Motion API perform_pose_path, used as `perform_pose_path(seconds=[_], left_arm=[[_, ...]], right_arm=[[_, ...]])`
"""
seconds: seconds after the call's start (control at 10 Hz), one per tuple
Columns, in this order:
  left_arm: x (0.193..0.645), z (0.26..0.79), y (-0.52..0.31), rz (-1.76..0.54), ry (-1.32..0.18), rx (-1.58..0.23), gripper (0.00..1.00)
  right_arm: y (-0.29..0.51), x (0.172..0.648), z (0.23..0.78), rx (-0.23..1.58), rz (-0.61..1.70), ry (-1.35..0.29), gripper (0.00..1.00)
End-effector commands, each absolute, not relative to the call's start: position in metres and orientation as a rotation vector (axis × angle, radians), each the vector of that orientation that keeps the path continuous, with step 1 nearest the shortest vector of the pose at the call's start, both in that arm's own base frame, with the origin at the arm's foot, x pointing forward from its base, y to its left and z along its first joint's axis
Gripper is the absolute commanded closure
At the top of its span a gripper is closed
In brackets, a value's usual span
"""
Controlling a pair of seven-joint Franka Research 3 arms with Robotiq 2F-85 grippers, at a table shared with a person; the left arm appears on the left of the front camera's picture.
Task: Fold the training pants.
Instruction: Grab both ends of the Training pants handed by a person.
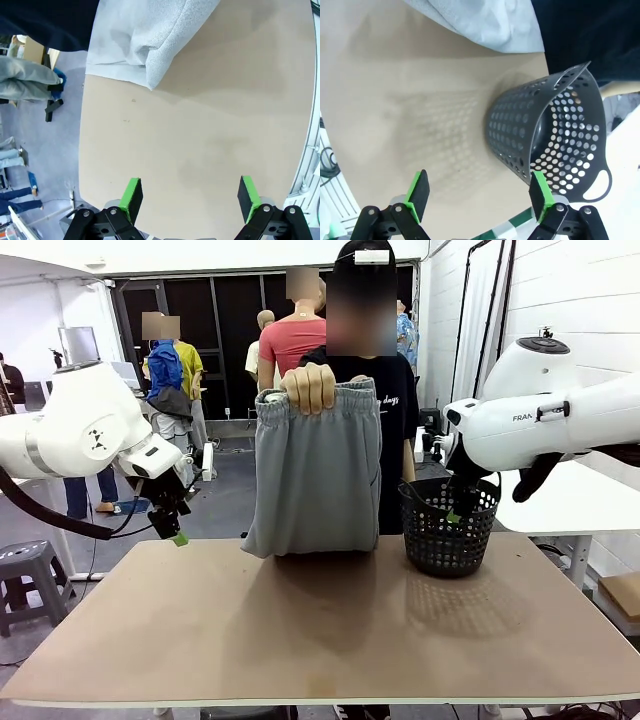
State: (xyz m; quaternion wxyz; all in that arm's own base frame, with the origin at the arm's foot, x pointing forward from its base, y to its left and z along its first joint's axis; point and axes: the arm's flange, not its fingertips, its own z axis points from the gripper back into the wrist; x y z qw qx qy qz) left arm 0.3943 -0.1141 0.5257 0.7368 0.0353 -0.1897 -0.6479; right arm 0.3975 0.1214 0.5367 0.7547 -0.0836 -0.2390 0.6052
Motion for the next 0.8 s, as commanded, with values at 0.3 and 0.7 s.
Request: perform_pose_path(seconds=[0.3,0.7], left_arm=[[0.409,0.511,-0.127,-1.508,-0.620,-0.018,0.00],[0.415,0.501,-0.140,-1.620,-0.687,-0.197,0.00]], right_arm=[[0.145,0.416,0.510,0.007,1.435,-0.638,0.00],[0.150,0.413,0.497,0.110,1.452,-0.829,0.00]])
